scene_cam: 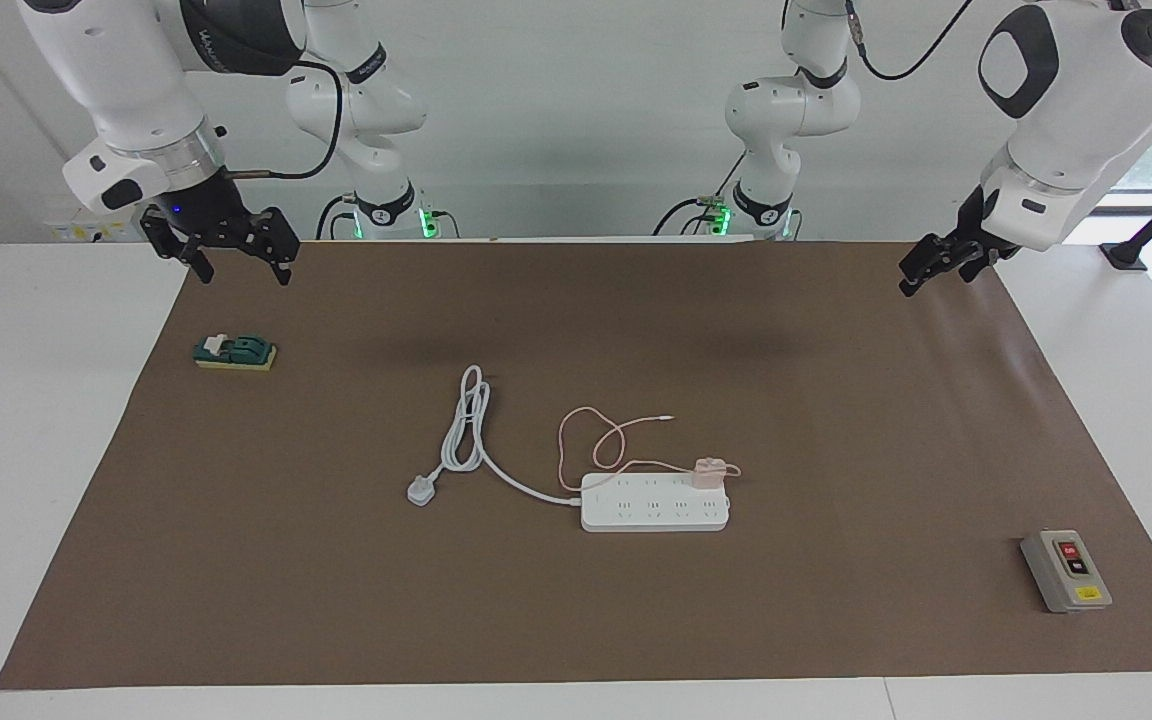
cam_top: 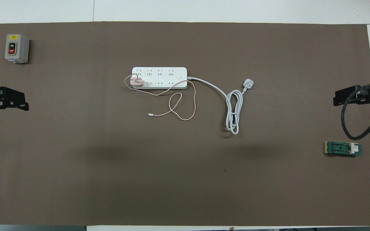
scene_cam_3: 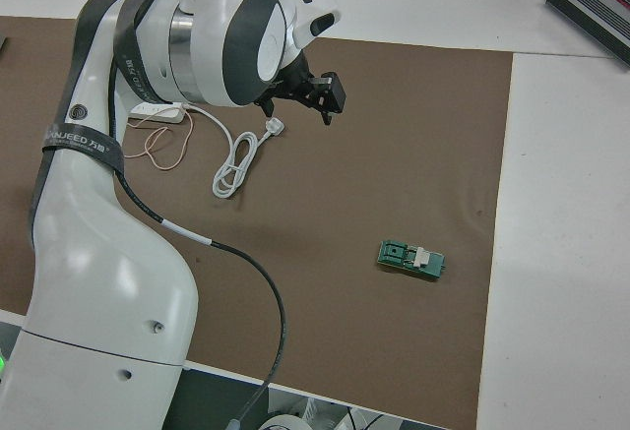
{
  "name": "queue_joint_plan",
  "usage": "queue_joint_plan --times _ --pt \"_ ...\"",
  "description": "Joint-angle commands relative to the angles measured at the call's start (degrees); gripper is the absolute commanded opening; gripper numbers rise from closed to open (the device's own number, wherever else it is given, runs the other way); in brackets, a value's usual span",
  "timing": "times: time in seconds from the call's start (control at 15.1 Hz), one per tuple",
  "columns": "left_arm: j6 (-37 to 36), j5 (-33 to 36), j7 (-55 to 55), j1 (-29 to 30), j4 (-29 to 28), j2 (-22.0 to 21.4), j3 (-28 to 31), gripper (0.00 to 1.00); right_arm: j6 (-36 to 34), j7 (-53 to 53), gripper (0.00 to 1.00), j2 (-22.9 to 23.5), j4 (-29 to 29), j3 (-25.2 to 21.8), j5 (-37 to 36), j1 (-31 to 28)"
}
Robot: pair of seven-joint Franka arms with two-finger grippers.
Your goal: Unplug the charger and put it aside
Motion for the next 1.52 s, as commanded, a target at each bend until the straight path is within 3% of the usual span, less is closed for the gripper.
queue_joint_plan --times 0.0,0.27,0.46,0.73,0.93,0.99,1.13,1.33,1.46 --pt "2.59 -1.82 -17.87 -0.88 0.42 1.93 -0.48 1.00 -1.02 1.14 1.00 0.15 0.45 0.49 0.38 -0.42" --pt "7.07 -5.77 -50.38 -3.94 3.49 7.11 -0.49 1.00 -1.02 1.14 1.00 0.15 0.45 0.49 0.38 -0.42" --pt "13.31 -4.90 -72.03 -5.27 2.10 8.18 -0.48 1.00 -1.28 1.14 1.00 0.15 0.37 0.49 0.38 -0.51" --pt "15.34 -5.16 -80.52 -7.29 1.57 11.68 -0.57 1.00 -1.72 0.35 1.00 -0.29 0.37 0.14 0.29 -1.13" --pt "18.24 -4.55 -90.77 -12.74 2.18 16.86 -0.22 1.00 3.80 6.03 1.00 -0.29 -1.91 0.14 0.12 -0.43" --pt "17.29 -2.72 -93.77 -15.97 6.54 22.71 -0.05 1.00 5.65 13.29 1.00 0.15 -2.53 0.58 0.12 -0.16" --pt "16.57 -2.44 -97.03 -19.24 11.82 28.54 0.39 1.00 7.33 16.25 1.00 0.67 -2.80 0.76 0.12 0.54" --pt "16.93 -2.35 -99.95 -22.40 20.08 35.22 2.50 1.00 7.77 24.40 1.00 1.55 -2.71 0.93 0.12 1.60" --pt "17.80 -2.70 -100.66 -24.69 21.26 36.65 5.83 1.00 9.26 30.99 1.00 2.34 -2.80 1.55 0.29 3.61"
